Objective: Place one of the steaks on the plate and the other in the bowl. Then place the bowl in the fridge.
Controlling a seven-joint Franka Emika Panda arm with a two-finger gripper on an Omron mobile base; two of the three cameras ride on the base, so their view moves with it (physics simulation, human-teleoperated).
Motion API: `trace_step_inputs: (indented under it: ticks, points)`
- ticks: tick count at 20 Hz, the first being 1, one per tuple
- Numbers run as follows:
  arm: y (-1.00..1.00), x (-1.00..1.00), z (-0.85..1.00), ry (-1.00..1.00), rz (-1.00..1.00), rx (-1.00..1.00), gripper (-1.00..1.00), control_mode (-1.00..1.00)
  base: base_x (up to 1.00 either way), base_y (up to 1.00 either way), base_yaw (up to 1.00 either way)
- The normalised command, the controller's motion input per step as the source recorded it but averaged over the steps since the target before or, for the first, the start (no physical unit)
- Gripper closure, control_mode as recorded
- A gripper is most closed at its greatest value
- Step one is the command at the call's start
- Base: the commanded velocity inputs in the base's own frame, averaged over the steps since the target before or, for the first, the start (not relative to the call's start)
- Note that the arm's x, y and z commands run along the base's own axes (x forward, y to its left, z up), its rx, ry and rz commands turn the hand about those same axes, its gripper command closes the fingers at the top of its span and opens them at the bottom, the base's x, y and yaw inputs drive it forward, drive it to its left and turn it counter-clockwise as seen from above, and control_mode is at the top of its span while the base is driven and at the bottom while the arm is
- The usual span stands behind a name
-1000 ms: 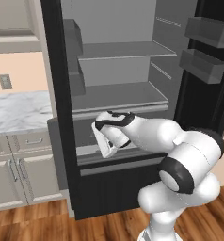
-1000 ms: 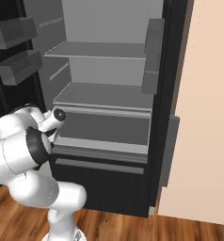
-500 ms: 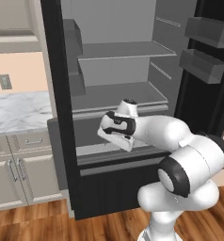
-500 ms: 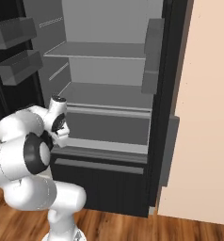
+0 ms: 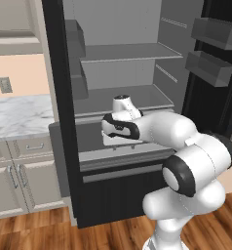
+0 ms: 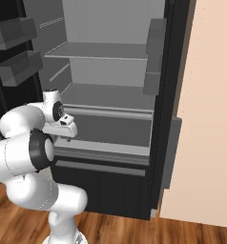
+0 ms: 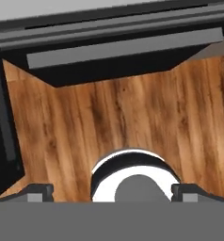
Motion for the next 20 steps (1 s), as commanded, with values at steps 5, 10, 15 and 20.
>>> trace_step_inputs:
  ticks: [5,10,15,20]
  points:
    - [-1.00,-0.56,-0.61,-0.02,0.13,0.03,-1.00,-1.00,0.00,0.00,0.00]
    - [-0.56,-0.27,0.11,-0.01,-0.46,0.29,-1.00,-1.00,0.00,0.00,0.00]
    - [-0.24,-0.03,0.24,0.03,0.00,-0.18,-1.00,-1.00,0.00,0.00,0.00]
    - [-0.05,-0.21,0.24,0.08,0.08,-0.12,-1.00,-1.00,0.00,0.00,0.00]
